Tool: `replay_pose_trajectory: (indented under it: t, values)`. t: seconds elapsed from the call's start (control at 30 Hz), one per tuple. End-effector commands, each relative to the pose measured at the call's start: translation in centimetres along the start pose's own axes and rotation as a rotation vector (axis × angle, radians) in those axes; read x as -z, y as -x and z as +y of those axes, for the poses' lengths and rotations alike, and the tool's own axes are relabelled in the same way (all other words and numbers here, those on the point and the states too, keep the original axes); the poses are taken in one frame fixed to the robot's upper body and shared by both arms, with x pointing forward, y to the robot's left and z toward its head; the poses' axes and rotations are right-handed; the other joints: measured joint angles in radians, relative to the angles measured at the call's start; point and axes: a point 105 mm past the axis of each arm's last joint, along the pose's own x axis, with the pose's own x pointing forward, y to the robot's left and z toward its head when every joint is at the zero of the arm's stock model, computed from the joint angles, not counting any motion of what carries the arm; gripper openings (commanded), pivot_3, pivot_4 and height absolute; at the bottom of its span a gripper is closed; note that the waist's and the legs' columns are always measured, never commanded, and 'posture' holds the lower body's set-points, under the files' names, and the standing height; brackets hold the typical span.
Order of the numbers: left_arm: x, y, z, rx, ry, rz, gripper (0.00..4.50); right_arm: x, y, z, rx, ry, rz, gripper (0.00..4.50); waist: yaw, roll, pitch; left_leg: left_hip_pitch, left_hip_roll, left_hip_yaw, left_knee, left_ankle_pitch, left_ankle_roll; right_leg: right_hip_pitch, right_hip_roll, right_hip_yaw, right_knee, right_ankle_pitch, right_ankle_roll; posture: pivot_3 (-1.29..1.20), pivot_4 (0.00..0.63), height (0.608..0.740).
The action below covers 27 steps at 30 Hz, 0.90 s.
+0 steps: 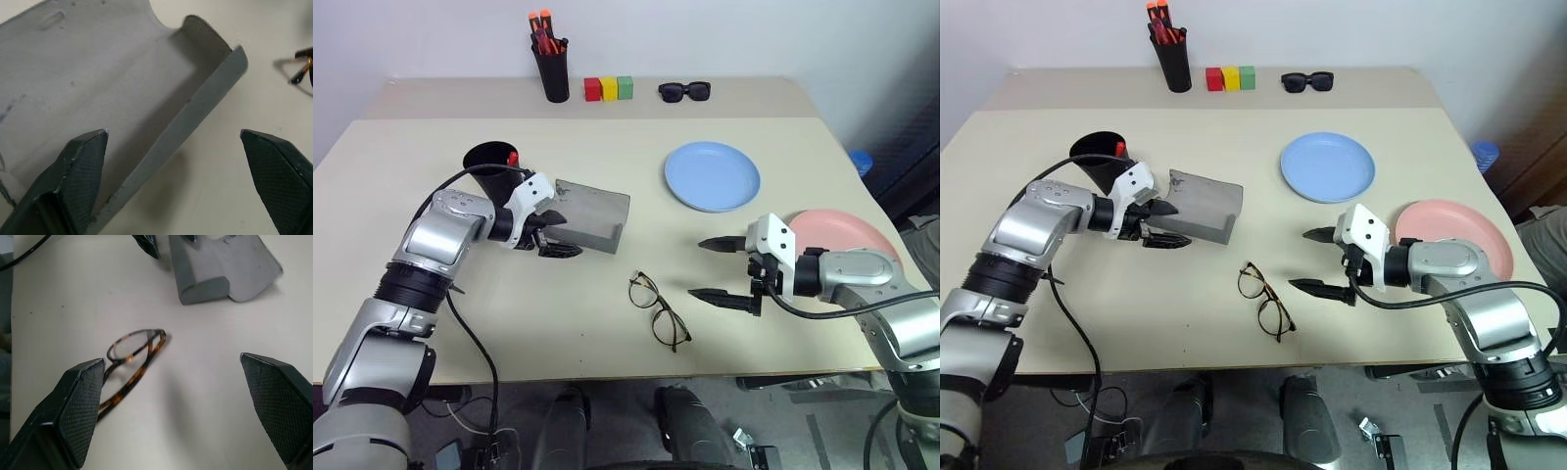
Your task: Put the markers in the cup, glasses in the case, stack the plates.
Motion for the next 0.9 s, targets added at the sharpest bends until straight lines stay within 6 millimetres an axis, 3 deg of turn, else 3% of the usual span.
replay_pose_trajectory:
  t: [0.03,0.2,0.6,0.9]
  values:
    - [-0.4,0.0,0.6,-0.014,-0.047,0.007,2.55,-1.2,0.7,-0.1,0.031,0.064,-0.022,4.50,0.001,0.000,0.000,0.000,0.000,0.000,0.000,0.000,0.000,0.000,0.000,0.000,0.000,0.000,0.000,0.00,0.150,0.740]
    - [-0.3,-0.2,0.0,0.024,-0.057,-0.020,0.01,-1.4,0.4,0.0,0.035,0.066,-0.026,4.50,0.002,0.000,0.000,0.000,0.000,0.000,0.000,0.000,0.000,0.000,0.000,0.000,0.000,0.000,0.000,0.00,0.150,0.740]
    - [-0.2,0.9,-3.6,0.163,-0.127,-0.065,0.01,-2.3,-0.3,-0.3,0.003,0.088,-0.035,4.50,0.002,0.000,0.000,0.000,0.000,0.000,0.000,0.000,0.000,0.000,0.000,0.000,0.001,0.000,0.000,0.00,0.150,0.740]
    - [1.6,3.2,-6.4,0.246,-0.134,0.040,0.01,-2.7,-1.0,0.6,-0.042,0.088,-0.048,4.50,-0.001,0.000,0.000,0.000,0.000,0.000,0.001,0.000,0.001,0.000,0.000,0.000,0.001,0.000,0.000,0.00,0.150,0.740]
